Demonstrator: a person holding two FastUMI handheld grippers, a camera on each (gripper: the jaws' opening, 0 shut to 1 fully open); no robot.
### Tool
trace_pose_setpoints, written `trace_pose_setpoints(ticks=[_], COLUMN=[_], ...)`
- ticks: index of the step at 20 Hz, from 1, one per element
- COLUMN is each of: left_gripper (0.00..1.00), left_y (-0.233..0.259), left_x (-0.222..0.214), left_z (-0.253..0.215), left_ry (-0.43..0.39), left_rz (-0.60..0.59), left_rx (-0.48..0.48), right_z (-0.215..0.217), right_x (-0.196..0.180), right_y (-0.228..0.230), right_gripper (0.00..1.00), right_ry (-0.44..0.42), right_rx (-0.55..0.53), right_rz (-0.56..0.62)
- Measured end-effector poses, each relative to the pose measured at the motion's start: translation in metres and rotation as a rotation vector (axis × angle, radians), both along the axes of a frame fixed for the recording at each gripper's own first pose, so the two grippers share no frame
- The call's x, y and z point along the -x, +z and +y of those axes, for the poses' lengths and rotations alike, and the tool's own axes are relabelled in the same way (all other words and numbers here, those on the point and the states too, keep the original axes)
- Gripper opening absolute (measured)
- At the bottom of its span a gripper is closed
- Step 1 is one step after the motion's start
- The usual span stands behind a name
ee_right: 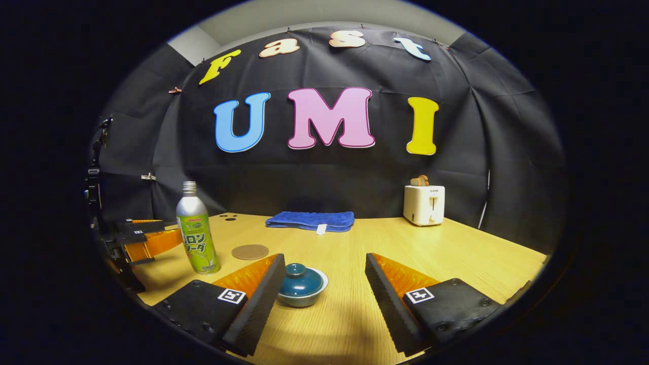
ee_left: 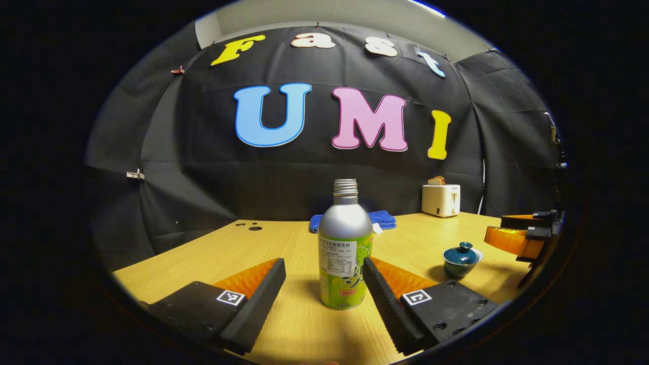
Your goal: Open the teacup lid with one hand, grasp the water bottle and pour water into the teacup with the other hand; after pouring, place the water bottle on the coaster and then close the teacup lid.
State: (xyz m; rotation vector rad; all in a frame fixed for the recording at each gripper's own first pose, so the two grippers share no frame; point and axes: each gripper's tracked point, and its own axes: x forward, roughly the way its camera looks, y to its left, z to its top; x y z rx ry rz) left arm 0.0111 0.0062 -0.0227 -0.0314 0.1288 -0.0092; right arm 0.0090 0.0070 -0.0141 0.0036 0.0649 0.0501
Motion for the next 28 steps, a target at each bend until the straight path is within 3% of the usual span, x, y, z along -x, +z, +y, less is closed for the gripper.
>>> trace_pose_setpoints(ticks=[5,13,17,22,23,25,26,27,28], left_gripper=[0.97,0.97,0.97,0.97,0.97,0.97,0.97,0.97,0.97], left_y=[0.001,0.002,0.002,0.001,0.002,0.002,0.000,0.002,0.001], left_x=[0.000,0.001,0.001,0.001,0.001,0.001,0.001,0.001,0.001], left_z=[0.000,-0.001,-0.001,-0.002,-0.002,-0.002,-0.002,-0.002,-0.002], left_ry=[-0.002,-0.002,-0.001,-0.010,-0.010,-0.010,-0.010,-0.010,-0.010], left_rz=[0.001,0.001,0.001,0.000,0.000,0.000,0.000,0.001,0.001], left_rx=[0.001,0.001,0.001,0.002,0.002,0.002,0.002,0.002,0.002], right_z=[0.022,0.025,0.028,0.034,0.035,0.037,0.036,0.035,0.033], right_x=[-0.016,-0.047,-0.052,-0.056,-0.056,-0.055,-0.056,-0.055,-0.052], right_y=[-0.007,-0.026,-0.031,-0.042,-0.044,-0.045,-0.045,-0.043,-0.041], right_gripper=[0.98,0.97,0.74,0.70,0.58,0.45,0.45,0.39,0.41], right_ry=[0.066,0.050,0.058,0.086,0.088,0.096,0.096,0.095,0.085], right_rx=[0.011,0.016,0.029,0.079,0.081,0.069,0.060,0.055,0.050], right_rz=[0.032,0.128,0.157,0.220,0.232,0.241,0.243,0.238,0.238])
